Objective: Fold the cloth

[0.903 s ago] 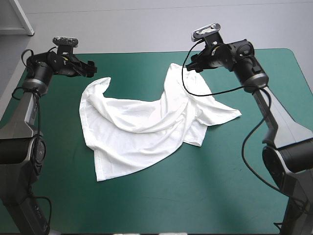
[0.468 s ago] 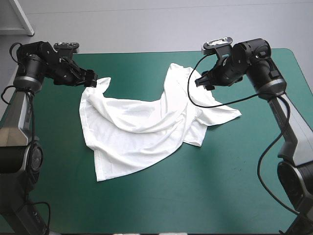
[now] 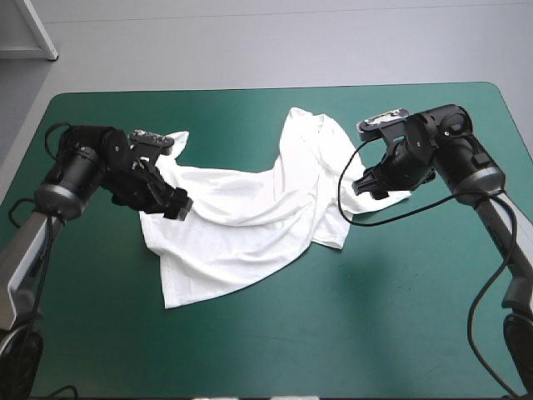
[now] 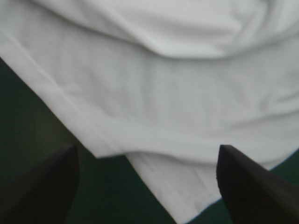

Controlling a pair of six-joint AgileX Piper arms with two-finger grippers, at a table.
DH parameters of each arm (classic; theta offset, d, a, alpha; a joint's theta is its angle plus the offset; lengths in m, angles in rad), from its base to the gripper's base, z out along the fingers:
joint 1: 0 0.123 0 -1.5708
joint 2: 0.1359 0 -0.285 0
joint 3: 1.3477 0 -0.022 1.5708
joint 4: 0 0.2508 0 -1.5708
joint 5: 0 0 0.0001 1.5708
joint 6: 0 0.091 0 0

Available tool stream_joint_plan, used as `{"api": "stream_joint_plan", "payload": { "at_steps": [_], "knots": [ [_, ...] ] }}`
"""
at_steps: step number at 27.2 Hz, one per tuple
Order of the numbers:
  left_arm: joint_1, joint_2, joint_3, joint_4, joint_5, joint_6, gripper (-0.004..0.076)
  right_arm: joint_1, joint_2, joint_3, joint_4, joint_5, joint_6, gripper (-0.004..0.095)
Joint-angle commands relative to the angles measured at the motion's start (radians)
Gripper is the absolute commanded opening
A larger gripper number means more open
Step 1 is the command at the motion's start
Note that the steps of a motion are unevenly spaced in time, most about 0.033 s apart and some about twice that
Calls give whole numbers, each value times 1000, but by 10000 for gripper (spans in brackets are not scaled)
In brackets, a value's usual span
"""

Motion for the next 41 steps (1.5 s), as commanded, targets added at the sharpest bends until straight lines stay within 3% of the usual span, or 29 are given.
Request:
{"api": "stream_joint_plan", "payload": {
  "at_steps": [1, 5, 12, 20, 27, 31, 33, 38, 41],
  "knots": [
    [-48, -123, 96, 15, 44, -50, 578, -6, -52, -18, -19, -36, -14, 607],
    [-99, -180, 239, 19, 12, -94, 577, -6, -49, -16, -14, -54, -18, 607],
    [-110, -195, 467, 3, -162, -124, 577, -9, -49, -16, -16, -59, -20, 607],
    [-110, -187, 559, -56, -353, -117, 577, -9, -49, -16, -23, -68, -20, 605],
    [-110, -133, 592, -56, -366, -117, 566, -68, -48, -7, -2, -98, -20, 605],
    [-110, -103, 608, -63, -368, -117, 526, -148, -31, -2, 73, -111, -62, 605],
    [-110, -90, 608, -92, -368, -111, 439, -198, -5, -2, 137, -126, -85, 601],
    [-110, -88, 608, -104, -368, -70, 19, -229, 119, -2, 166, -137, -120, 551],
    [-110, -88, 608, -102, -368, -64, 20, -229, 182, -2, 166, -158, -120, 534]
  ]
}}
